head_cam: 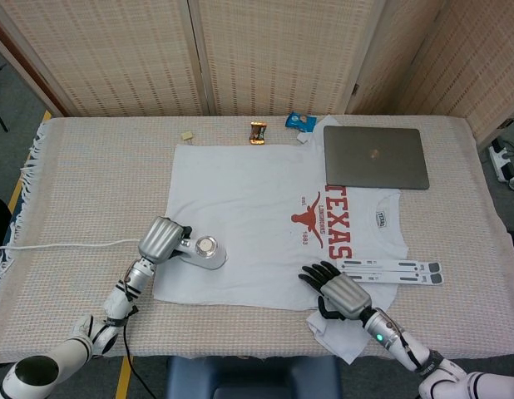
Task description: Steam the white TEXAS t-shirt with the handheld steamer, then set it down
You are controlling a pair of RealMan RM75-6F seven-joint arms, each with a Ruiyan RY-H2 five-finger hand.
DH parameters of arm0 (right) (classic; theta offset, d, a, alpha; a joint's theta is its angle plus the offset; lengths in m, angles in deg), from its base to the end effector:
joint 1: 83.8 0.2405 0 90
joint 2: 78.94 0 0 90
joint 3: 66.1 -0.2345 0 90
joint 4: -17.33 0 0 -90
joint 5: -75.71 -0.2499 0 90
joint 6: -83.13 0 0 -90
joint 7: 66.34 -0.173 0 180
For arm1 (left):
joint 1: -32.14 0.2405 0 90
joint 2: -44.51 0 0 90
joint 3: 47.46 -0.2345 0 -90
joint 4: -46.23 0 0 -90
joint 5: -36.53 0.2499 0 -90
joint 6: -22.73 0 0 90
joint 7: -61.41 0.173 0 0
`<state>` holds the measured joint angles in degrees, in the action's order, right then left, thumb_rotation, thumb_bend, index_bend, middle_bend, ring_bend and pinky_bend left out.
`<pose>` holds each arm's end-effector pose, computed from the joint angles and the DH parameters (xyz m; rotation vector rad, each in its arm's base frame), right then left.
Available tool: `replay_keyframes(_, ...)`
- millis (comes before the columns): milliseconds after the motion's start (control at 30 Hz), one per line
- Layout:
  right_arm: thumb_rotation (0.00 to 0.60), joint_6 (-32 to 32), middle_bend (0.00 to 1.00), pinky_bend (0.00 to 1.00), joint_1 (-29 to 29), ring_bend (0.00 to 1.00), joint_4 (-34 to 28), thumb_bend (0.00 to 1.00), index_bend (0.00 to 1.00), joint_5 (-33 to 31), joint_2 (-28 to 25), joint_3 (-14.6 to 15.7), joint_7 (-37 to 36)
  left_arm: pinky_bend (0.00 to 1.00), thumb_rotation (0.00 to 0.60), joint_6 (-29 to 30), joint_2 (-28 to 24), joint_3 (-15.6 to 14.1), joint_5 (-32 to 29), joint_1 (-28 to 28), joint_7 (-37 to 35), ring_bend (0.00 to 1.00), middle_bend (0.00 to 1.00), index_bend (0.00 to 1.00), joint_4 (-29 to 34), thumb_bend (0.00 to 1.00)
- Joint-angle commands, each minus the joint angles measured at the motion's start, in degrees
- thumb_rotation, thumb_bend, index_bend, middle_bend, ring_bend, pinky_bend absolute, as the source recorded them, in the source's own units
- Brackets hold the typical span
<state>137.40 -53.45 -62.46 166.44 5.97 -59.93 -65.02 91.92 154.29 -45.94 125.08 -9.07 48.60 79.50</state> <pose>-0.2292 -0.2529 -0.0907 2.1846 -1.0121 0.7668 -0.2010 0.3967 -0.0811 -1.8648 -0.6374 -1.0966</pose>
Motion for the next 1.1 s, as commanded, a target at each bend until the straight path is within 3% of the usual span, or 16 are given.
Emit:
replay_keyframes(33, 0.25, 0.1, 0.0, 0.0, -0.1, 0.0, -0.1, 0.85, 0.0, 0.0, -0.1, 0.0, 0.1, 0.76, 0.6, 1.2, -2.9, -2.0, 1.8, 1.3, 2.0, 0.9, 1.0, 0.91, 4.6, 0.4)
replay_keyframes(333, 0.249, 0.7, 0.0, 0.0, -0.3, 0.0, -0.6, 0.85, 0.0, 0.1, -0.4, 0.0, 0.3, 0.76, 0.6, 4.4, -9.1, -4.1, 4.1, 4.0, 5.5, 0.9, 1.0, 0.91, 15.7, 0.4)
replay_keyframes(600, 0.252, 4.6, 0.0, 0.0, -1.5, 0.0, -3.2, 0.85, 0.0, 1.0, -2.9, -0.5, 1.3, 0.76, 0.6, 4.8, -14.5, 1.2, -1.8, 6.0, 4.5, 0.9, 1.0, 0.91, 19.9, 0.4)
replay_keyframes(833, 0.249, 11.4, 0.0, 0.0, -3.8, 0.0, -7.5, 0.85, 0.0, 2.5, -7.5, -1.4, 3.2, 0.76, 0.6, -1.2, -13.4, 8.0, -12.0, 7.1, 0.4, 0.9, 1.0, 0.9, 11.6, 0.4)
replay_keyframes(1100, 0.249, 15.1, 0.0, 0.0, -6.4, 0.0, -9.8, 0.85, 0.0, 2.5, -10.6, -1.4, 3.8, 0.76, 0.6, -9.1, -8.1, 10.8, -17.5, 7.0, -0.6, 0.89, 1.0, 0.89, -2.9, 0.4)
